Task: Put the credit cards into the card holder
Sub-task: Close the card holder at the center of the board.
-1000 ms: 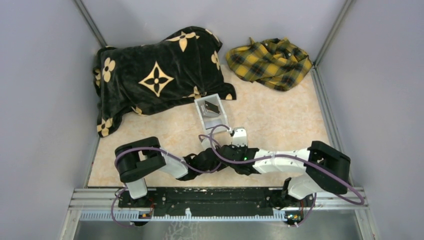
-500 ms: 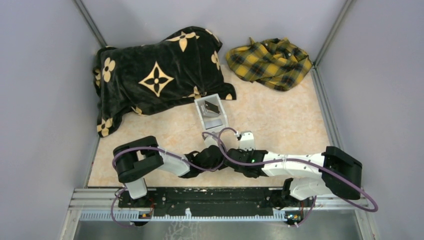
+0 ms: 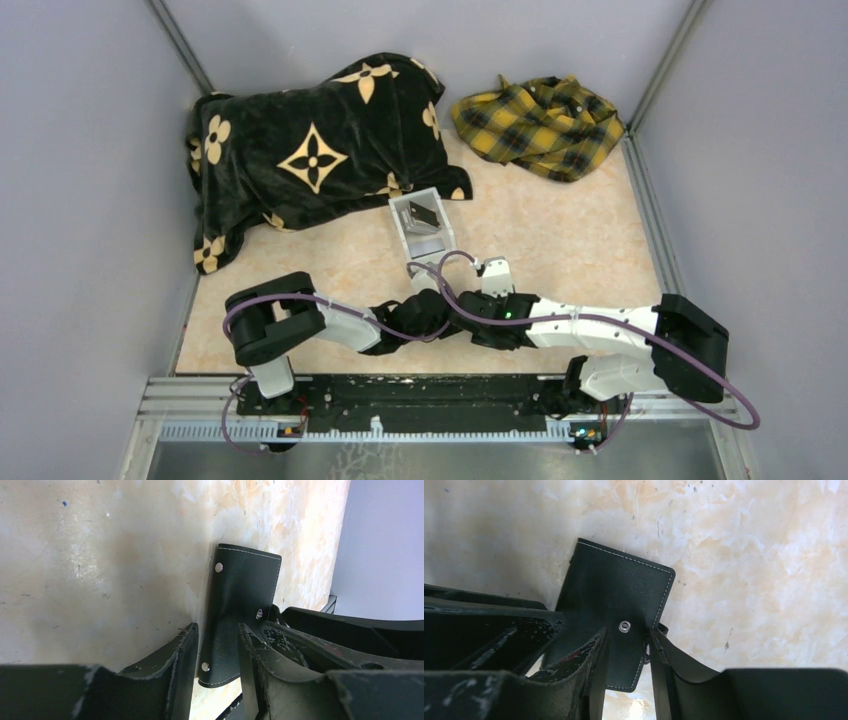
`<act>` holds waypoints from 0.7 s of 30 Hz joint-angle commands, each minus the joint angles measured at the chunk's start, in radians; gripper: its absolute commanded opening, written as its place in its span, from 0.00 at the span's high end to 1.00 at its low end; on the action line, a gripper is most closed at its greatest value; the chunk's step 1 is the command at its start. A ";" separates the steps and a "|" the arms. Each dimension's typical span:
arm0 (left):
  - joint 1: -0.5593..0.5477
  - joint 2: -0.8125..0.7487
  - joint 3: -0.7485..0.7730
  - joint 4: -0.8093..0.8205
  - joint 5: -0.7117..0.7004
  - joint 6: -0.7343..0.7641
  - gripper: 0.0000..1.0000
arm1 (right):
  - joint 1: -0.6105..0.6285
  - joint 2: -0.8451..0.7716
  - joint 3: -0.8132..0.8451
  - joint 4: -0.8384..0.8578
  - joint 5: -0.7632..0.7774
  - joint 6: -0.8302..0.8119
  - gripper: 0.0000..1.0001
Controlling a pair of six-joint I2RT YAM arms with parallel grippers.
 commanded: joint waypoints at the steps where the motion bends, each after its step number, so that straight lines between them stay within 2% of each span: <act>1: 0.000 0.036 -0.041 -0.221 -0.001 0.061 0.55 | -0.007 -0.014 0.079 -0.061 0.038 -0.017 0.64; 14: -0.001 0.031 -0.066 -0.190 0.005 0.068 0.55 | -0.001 -0.060 0.092 -0.200 0.055 0.060 0.65; 21: -0.001 0.040 -0.073 -0.171 0.013 0.066 0.56 | 0.005 -0.062 0.086 -0.213 0.035 0.088 0.76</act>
